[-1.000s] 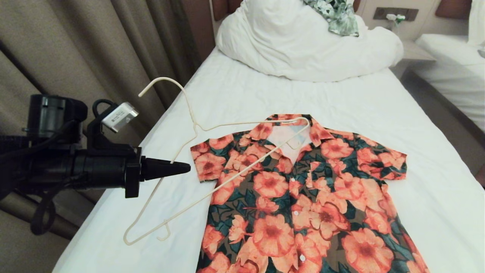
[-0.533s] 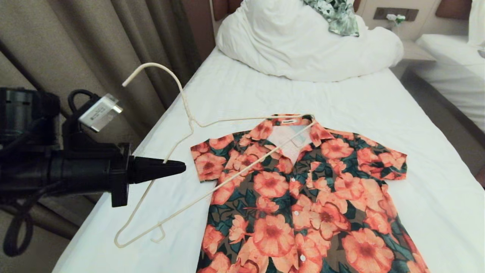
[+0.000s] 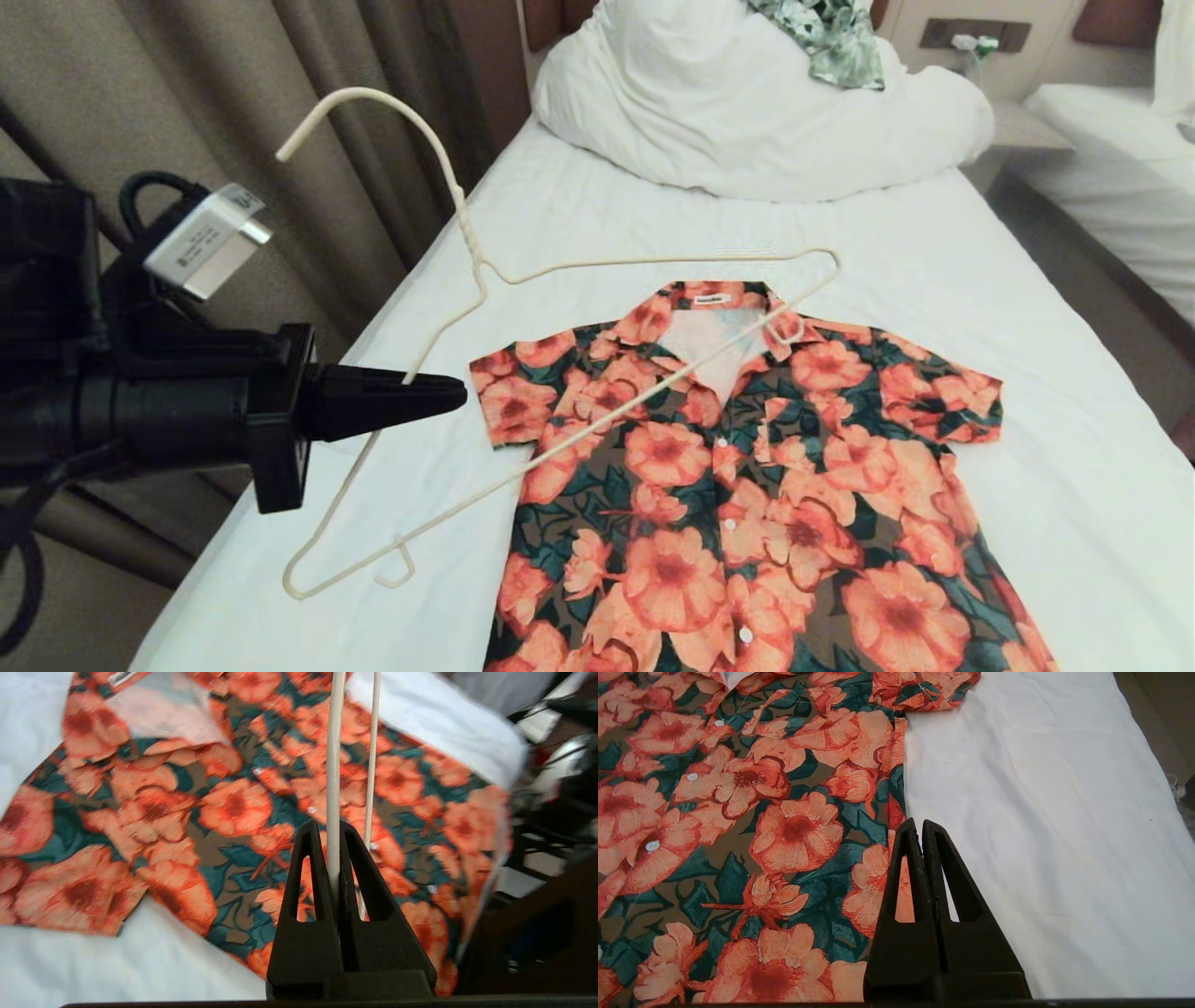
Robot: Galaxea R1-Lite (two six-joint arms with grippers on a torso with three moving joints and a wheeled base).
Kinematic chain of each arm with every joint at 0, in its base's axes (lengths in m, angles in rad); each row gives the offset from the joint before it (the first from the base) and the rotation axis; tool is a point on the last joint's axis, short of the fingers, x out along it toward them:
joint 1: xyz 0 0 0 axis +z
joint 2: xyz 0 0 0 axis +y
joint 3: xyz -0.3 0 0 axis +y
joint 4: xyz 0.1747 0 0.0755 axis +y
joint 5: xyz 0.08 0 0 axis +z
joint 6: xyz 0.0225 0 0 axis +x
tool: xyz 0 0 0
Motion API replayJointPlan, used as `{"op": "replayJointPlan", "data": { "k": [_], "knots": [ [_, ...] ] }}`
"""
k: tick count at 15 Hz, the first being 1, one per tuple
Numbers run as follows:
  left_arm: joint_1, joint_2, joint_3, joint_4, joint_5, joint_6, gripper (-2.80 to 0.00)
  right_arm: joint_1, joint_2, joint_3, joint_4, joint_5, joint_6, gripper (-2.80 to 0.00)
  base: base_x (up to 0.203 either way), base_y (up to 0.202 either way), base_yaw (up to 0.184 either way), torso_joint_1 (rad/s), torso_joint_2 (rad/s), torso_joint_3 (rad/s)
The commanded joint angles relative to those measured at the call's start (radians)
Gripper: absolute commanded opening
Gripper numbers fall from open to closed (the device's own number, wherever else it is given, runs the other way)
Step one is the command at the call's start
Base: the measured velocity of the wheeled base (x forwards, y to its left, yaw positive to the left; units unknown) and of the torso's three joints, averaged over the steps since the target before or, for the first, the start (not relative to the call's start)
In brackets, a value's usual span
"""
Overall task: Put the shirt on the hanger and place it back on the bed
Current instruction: Lift the shirt and hanger
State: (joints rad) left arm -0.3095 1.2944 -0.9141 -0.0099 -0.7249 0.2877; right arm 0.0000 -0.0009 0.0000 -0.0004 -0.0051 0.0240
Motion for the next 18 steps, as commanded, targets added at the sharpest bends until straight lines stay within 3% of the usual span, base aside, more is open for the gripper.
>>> {"op": "replayJointPlan", "data": {
  "k": [1,6,10,18],
  "knots": [
    [-0.063,0.019,0.003,-0.003,0.071,0.000,-2.80,0.000,-0.001,0.000,0.000,-0.001,0.007,-2.80,0.000,0.000,0.000,0.000,0.00,0.000],
    [-0.219,0.031,0.030,-0.007,0.265,-0.002,-2.80,0.000,-0.001,0.000,-0.001,-0.001,0.021,-2.80,0.000,0.000,0.000,0.000,0.00,0.000],
    [-0.252,-0.019,0.045,-0.007,0.294,0.000,-2.80,0.000,0.000,0.000,0.000,-0.001,0.017,-2.80,0.000,0.000,0.000,0.000,0.00,0.000],
    [-0.216,-0.079,0.049,-0.008,0.297,-0.002,-2.80,0.001,0.047,-0.070,0.037,0.006,-0.012,-2.80,0.000,0.000,0.000,0.000,0.00,0.000]
  ]
}}
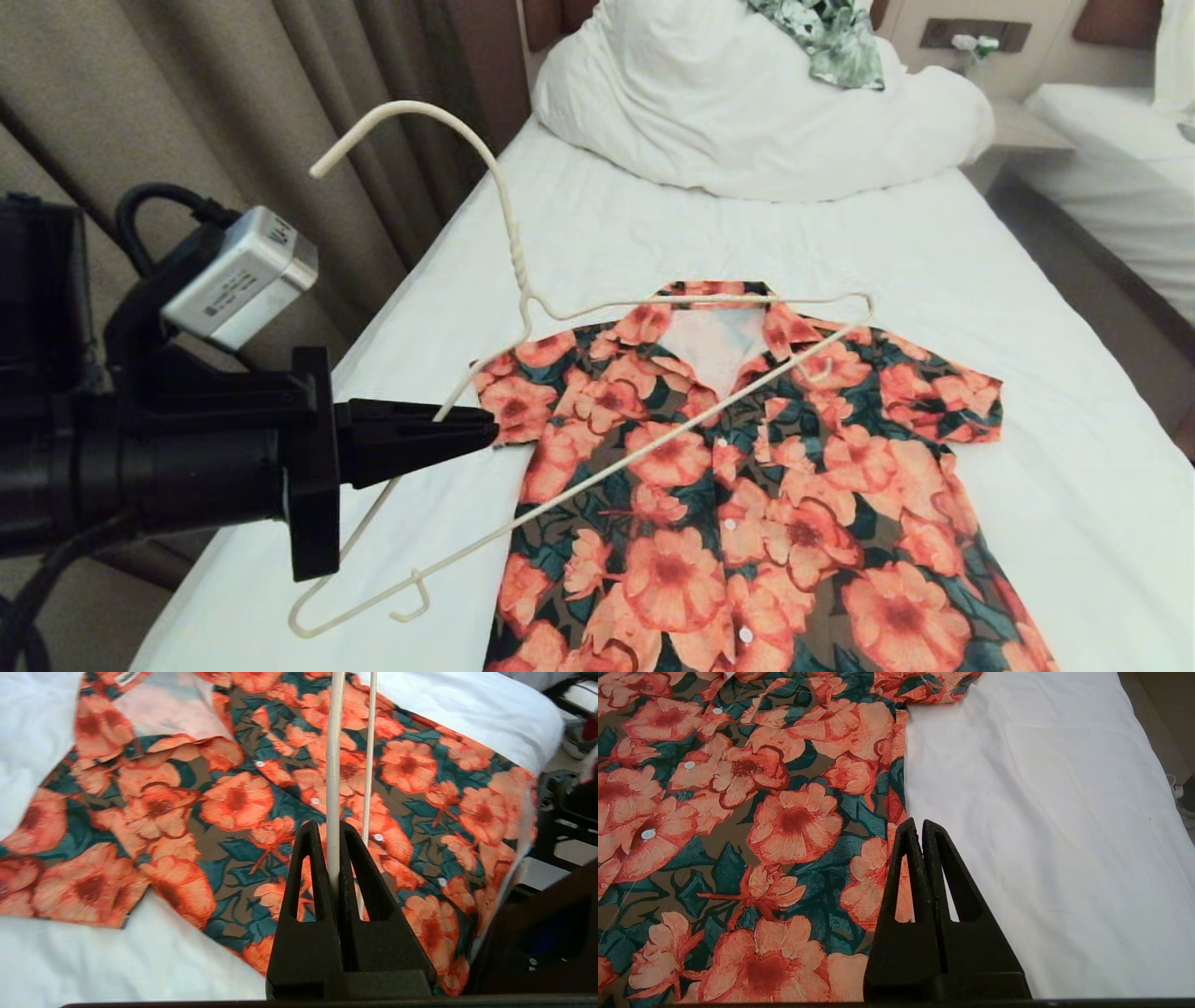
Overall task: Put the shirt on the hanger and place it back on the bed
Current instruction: Lift the shirt and hanger
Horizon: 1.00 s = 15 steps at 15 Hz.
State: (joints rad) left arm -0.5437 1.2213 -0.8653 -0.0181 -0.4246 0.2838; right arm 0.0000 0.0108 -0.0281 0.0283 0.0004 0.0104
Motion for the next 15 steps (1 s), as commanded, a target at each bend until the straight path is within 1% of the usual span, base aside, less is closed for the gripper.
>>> {"op": "replayJointPlan", "data": {
  "k": [1,4,5,8,10,12,15],
  "knots": [
    [0.031,-0.003,-0.003,-0.002,-0.006,0.001,-2.80,0.001,0.070,-0.075,0.025,0.000,0.003,-2.80,0.000,0.000,0.000,0.000,0.00,0.000],
    [0.045,0.017,-0.002,-0.023,-0.009,-0.003,-2.80,0.001,0.231,-0.169,0.035,-0.004,0.005,-2.80,0.000,0.000,0.000,0.000,0.00,0.000],
    [0.048,0.017,-0.001,-0.025,-0.009,-0.003,-2.80,0.000,0.307,-0.227,0.035,-0.006,0.015,-2.80,0.000,0.000,0.000,0.000,0.00,0.000],
    [0.053,0.018,-0.001,-0.025,-0.010,-0.003,-2.80,0.000,0.545,-0.420,0.034,-0.007,0.091,-2.80,0.000,0.000,0.000,0.000,0.00,0.000],
    [0.063,0.018,-0.003,-0.029,-0.011,-0.003,-2.80,0.000,0.697,-0.520,0.035,-0.006,0.149,-2.80,0.000,0.000,0.000,0.000,0.00,0.000],
    [0.073,0.017,-0.003,-0.029,-0.011,-0.003,-2.80,0.001,0.861,-0.609,0.034,-0.004,0.190,-2.80,0.000,0.000,0.000,0.000,0.00,0.000],
    [0.087,0.022,-0.004,-0.030,-0.012,-0.003,-2.80,0.009,1.110,-0.778,0.041,-0.002,0.261,-2.80,0.000,0.000,0.000,0.000,0.00,0.000]
  ]
}}
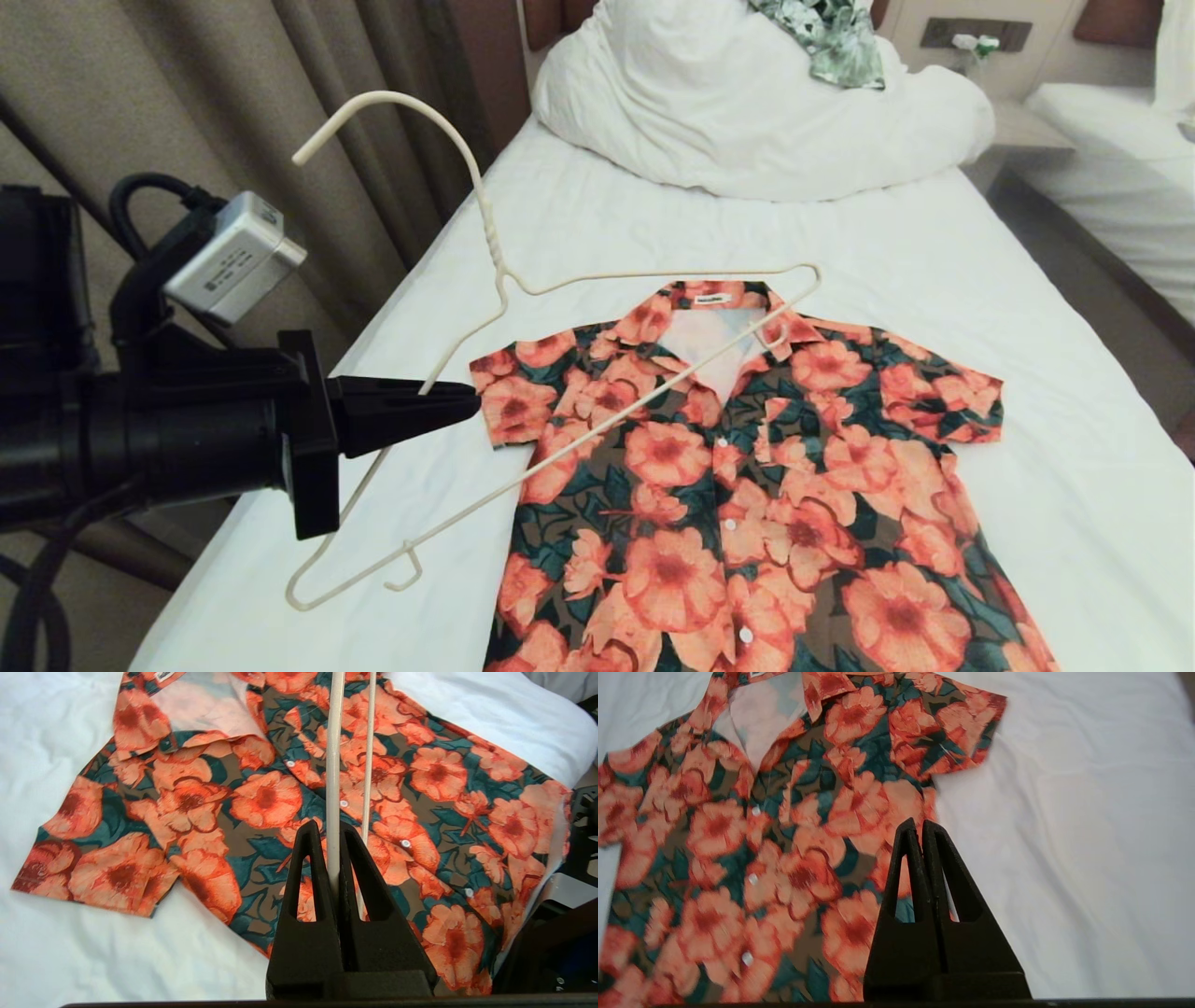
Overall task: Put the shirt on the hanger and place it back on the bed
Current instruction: Lift the shirt and hanger
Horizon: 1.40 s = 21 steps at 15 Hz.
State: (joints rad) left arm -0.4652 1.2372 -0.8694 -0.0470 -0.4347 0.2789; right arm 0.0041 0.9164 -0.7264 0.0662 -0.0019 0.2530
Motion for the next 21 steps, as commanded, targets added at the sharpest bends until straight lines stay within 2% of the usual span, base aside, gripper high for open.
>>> {"op": "replayJointPlan", "data": {
  "k": [1,4,8,10,14,17,20,21],
  "knots": [
    [0.019,0.014,0.000,-0.003,-0.007,0.003,-2.80,0.014,0.284,-0.137,0.010,0.000,0.035,-2.80,0.000,0.000,0.000,0.000,0.00,0.000],
    [0.073,0.043,0.004,-0.040,-0.032,0.006,-2.80,0.057,0.495,-0.303,0.029,-0.007,0.067,-2.80,0.000,0.000,0.000,0.000,0.00,0.000],
    [0.148,0.093,-0.017,-0.045,-0.058,0.006,-2.80,0.115,0.746,-0.551,0.076,-0.067,0.103,-2.80,0.000,0.000,0.000,0.000,0.00,0.000],
    [0.203,0.101,-0.031,-0.044,-0.112,0.007,-2.80,0.131,0.873,-0.705,0.120,-0.100,0.108,-2.80,0.000,0.000,0.000,0.000,0.00,0.000],
    [0.218,0.097,-0.036,-0.043,-0.122,0.008,-2.80,0.173,1.129,-0.993,0.235,-0.153,0.113,-2.80,0.000,0.000,0.000,0.000,0.00,0.000],
    [0.220,0.099,-0.037,-0.045,-0.122,0.008,-2.80,0.216,1.306,-1.184,0.256,-0.237,0.115,-2.80,0.000,0.000,0.000,0.000,0.00,0.000],
    [0.220,0.098,-0.037,-0.045,-0.122,0.009,-2.80,0.282,1.406,-1.254,0.171,-0.271,0.091,-2.80,0.000,0.000,0.000,0.000,0.00,0.000],
    [0.220,0.099,-0.037,-0.045,-0.122,0.009,-2.80,0.293,1.416,-1.255,0.154,-0.273,0.077,-2.51,0.000,0.000,0.000,0.000,0.00,0.000]
  ]
}}
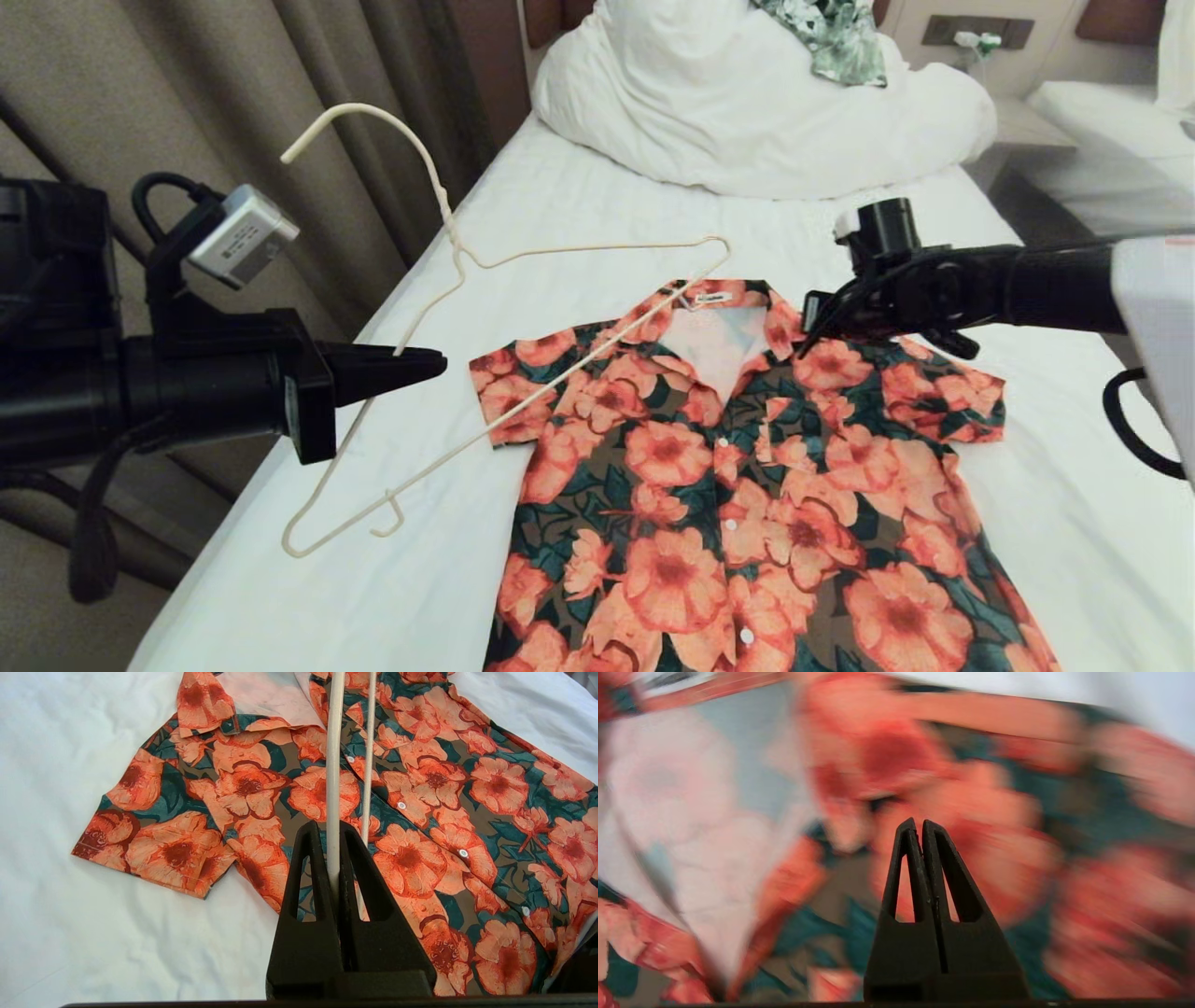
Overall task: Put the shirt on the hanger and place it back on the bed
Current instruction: Lift the shirt and hanger
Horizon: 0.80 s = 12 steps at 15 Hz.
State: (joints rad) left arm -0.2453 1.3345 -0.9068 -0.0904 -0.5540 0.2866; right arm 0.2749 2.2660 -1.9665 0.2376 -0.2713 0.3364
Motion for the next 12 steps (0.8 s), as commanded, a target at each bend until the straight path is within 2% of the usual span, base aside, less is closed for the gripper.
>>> {"op": "replayJointPlan", "data": {
  "k": [1,3,7,10,12],
  "knots": [
    [0.000,0.002,0.002,0.000,-0.003,0.003,-2.80,0.029,0.077,-0.015,-0.040,-0.003,-0.008,0.00,0.000,0.000,0.000,0.000,0.00,0.000],
    [0.000,0.003,0.002,0.000,-0.003,0.005,-2.80,0.037,0.103,-0.015,-0.108,-0.003,-0.010,0.00,0.000,0.000,0.000,0.000,0.00,0.000],
    [-0.001,0.005,0.003,0.000,-0.003,0.005,-2.80,0.037,0.136,-0.015,-0.162,-0.023,-0.044,0.00,0.000,0.000,0.000,0.000,0.00,0.000],
    [-0.002,0.006,0.003,-0.001,-0.003,0.005,-2.80,0.035,0.174,-0.015,-0.237,-0.076,-0.106,0.00,0.000,0.000,0.000,0.000,0.00,0.000],
    [-0.002,0.006,0.003,-0.001,-0.003,0.005,-2.80,0.035,0.192,-0.015,-0.290,-0.080,-0.128,0.00,0.000,0.000,0.000,0.000,0.00,0.000]
  ]
}}
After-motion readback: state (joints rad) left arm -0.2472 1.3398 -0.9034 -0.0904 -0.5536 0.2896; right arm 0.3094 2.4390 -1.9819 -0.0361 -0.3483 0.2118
